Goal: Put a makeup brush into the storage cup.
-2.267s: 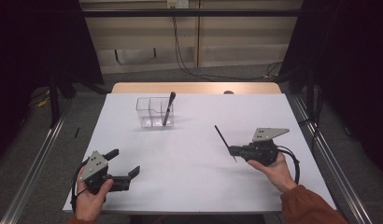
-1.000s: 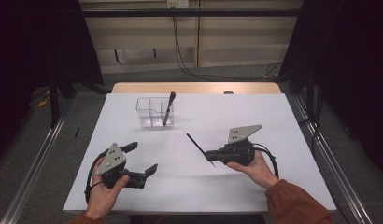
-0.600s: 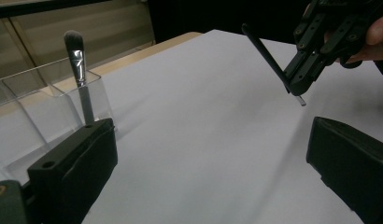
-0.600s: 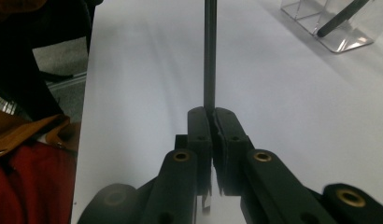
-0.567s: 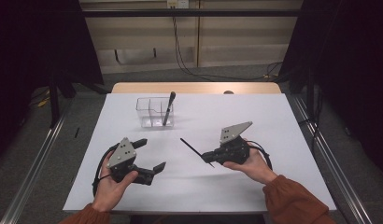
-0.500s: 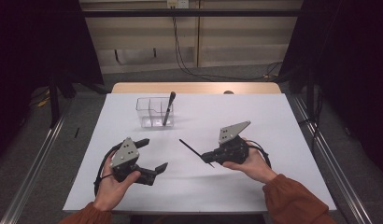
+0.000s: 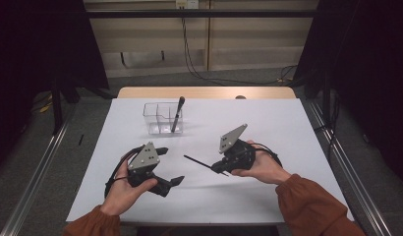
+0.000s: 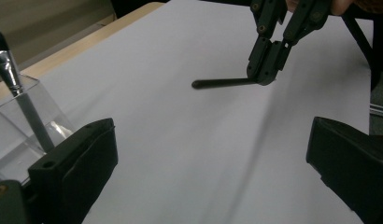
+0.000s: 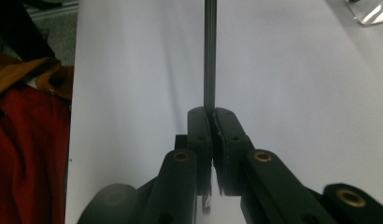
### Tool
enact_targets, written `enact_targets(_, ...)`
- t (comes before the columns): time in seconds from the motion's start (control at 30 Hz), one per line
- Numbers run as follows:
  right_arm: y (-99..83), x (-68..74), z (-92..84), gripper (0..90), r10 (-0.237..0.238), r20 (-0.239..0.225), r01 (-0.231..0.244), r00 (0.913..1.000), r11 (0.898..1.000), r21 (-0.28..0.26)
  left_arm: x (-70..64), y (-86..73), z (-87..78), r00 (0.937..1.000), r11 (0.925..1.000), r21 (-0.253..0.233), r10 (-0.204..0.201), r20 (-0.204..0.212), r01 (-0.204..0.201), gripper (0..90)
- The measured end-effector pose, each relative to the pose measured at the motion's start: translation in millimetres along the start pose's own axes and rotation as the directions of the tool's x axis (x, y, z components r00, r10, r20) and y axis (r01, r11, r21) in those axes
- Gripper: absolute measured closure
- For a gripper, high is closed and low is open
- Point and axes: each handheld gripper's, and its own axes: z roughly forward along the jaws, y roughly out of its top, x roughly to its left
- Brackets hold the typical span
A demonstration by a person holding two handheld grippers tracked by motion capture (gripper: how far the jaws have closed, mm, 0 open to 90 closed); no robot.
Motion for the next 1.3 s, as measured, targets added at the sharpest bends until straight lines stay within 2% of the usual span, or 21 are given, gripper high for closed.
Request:
enact_targets(0.17, 6.4, 0.4, 5.0, 86.6, -0.038, -0.028, 0.040, 0.9989, 0.996, 0.074, -0.9, 6.4, 4.6, 0.9997, 0.9997, 0.024, 0.004, 0.024, -0.004, 2.5)
enact_targets(0.3, 10.5, 1.7, 7.7, 86.6, -0.066, -0.050, 0.072, 0.9966, 0.988, 0.134, -2.0, 8.2, 9.6, 0.9990, 0.9978, 0.061, 0.021, 0.040, -0.024, 2.5)
enact_targets(0.4, 13.3, 1.7, 8.6, 86.6, -0.075, -0.054, 0.084, 0.9957, 0.979, 0.183, -2.4, 8.6, 13.4, 0.9990, 0.9969, 0.073, 0.027, 0.036, -0.029, 2.7)
enact_targets(0.67, 18.1, 4.2, 13.8, 86.7, -0.107, -0.093, 0.130, 0.9898, 0.950, 0.284, -2.0, 11.1, 23.2, 0.9962, 0.9876, 0.145, 0.050, 0.071, -0.060, 3.0)
enact_targets(0.7, 18.3, 3.9, 14.7, 86.7, -0.109, -0.099, 0.134, 0.9891, 0.948, 0.290, -2.0, 12.2, 24.2, 0.9955, 0.9840, 0.165, 0.055, 0.077, -0.067, 3.2)
enact_targets(0.83, 18.8, 3.9, 18.5, 86.6, -0.120, -0.116, 0.150, 0.9860, 0.940, 0.307, -1.7, 14.1, 27.3, 0.9938, 0.9789, 0.188, 0.065, 0.090, -0.081, 3.3)
enact_targets(0.9, 19.4, 4.8, 19.9, 86.6, -0.110, -0.119, 0.143, 0.9867, 0.936, 0.321, -1.5, 14.3, 29.8, 0.9923, 0.9748, 0.203, 0.073, 0.100, -0.092, 3.3)
enact_targets(0.97, 19.9, 3.2, 21.1, 86.6, -0.118, -0.122, 0.151, 0.9855, 0.936, 0.317, -1.3, 13.5, 32.3, 0.9890, 0.9695, 0.220, 0.083, 0.123, -0.109, 3.4)
enact_targets(1.03, 20.8, 3.1, 21.1, 86.6, -0.120, -0.127, 0.156, 0.9846, 0.933, 0.324, -1.9, 11.3, 37.0, 0.9809, 0.9549, 0.268, 0.082, 0.176, -0.128, 4.3)
enact_targets(1.1, 21.4, 3.9, 21.4, 86.6, -0.124, -0.134, 0.163, 0.9831, 0.928, 0.335, -2.2, 9.8, 40.3, 0.9794, 0.9477, 0.287, 0.089, 0.181, -0.139, 4.1)
enact_targets(1.13, 21.6, 4.2, 22.0, 86.7, -0.128, -0.142, 0.170, 0.9815, 0.926, 0.337, -1.5, 10.2, 40.8, 0.9783, 0.9460, 0.292, 0.088, 0.188, -0.141, 4.2)
enact_targets(1.2, 22.3, 4.9, 22.4, 86.6, -0.128, -0.147, 0.173, 0.9807, 0.920, 0.352, 0.3, 11.7, 41.2, 0.9791, 0.9498, 0.283, 0.082, 0.186, -0.133, 4.2)
enact_targets(1.3, 23.5, 6.3, 23.5, 86.6, -0.121, -0.156, 0.172, 0.9802, 0.913, 0.370, 2.1, 13.2, 42.4, 0.9752, 0.9422, 0.302, 0.084, 0.205, -0.145, 5.3)
